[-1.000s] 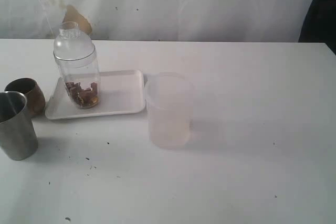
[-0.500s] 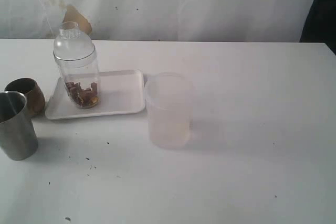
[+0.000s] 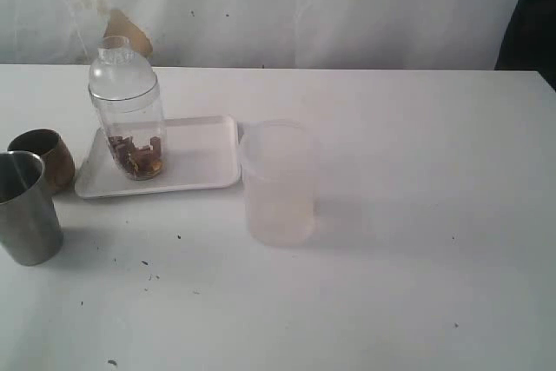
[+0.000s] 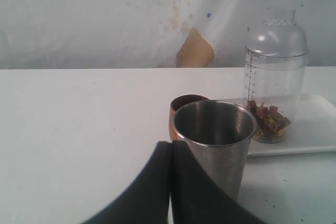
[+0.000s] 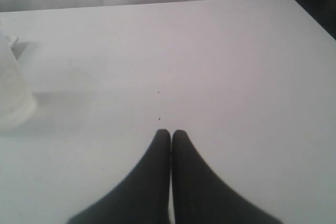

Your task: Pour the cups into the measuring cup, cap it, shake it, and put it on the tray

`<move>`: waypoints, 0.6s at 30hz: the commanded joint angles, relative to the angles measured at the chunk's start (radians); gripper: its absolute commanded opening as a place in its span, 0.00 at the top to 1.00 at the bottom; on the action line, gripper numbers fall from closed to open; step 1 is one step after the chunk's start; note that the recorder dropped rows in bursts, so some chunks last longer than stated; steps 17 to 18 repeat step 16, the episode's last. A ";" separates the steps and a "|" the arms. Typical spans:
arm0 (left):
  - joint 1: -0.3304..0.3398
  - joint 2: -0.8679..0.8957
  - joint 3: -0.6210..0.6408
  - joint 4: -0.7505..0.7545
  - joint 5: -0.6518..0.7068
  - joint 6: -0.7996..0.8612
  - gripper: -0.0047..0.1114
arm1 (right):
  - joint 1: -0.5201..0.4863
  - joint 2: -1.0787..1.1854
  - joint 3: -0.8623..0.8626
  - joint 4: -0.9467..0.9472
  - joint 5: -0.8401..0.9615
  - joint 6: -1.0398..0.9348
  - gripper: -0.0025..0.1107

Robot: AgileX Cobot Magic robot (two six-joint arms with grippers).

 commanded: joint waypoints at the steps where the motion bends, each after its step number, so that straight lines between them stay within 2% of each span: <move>1: -0.001 -0.004 0.006 -0.009 -0.001 -0.003 0.96 | -0.002 -0.005 0.003 -0.008 -0.004 0.001 0.98; 18: -0.001 -0.004 0.006 -0.009 -0.001 -0.003 0.96 | -0.002 -0.005 0.003 -0.006 -0.004 0.017 0.98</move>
